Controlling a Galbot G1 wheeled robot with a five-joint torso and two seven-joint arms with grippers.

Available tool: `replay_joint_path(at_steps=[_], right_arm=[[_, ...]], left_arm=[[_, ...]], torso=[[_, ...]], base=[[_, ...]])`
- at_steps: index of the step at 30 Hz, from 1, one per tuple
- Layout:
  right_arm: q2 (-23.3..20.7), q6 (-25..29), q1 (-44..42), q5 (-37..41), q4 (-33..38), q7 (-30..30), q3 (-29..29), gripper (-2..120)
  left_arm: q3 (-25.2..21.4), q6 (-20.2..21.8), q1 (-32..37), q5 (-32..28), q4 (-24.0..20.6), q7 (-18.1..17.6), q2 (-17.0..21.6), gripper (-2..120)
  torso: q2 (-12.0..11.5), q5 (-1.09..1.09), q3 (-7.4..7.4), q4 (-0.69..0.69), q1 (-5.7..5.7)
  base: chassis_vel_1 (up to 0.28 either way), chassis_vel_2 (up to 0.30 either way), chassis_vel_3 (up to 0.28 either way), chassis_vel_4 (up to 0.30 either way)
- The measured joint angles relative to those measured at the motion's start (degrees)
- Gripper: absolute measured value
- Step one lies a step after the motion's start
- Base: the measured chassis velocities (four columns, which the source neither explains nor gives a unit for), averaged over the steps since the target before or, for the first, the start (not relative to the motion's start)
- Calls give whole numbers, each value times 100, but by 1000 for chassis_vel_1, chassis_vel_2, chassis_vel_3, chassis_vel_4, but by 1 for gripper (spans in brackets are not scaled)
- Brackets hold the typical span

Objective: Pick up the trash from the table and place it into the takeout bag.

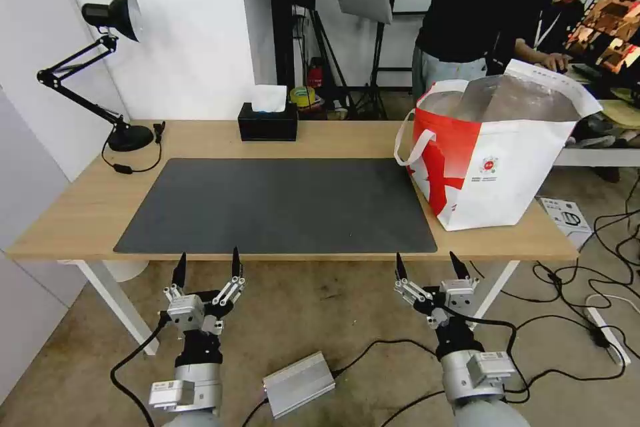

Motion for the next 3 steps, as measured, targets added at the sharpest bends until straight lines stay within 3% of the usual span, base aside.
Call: replay_joint_path(at_steps=[3], right_arm=[[0, 0, 0, 0, 0, 0, 0, 100]], left_arm=[[-9, -4, -2, -9, 12, -2, -1, 100]], torso=[[0, 0, 0, 0, 0]], base=[[0, 0, 0, 0]])
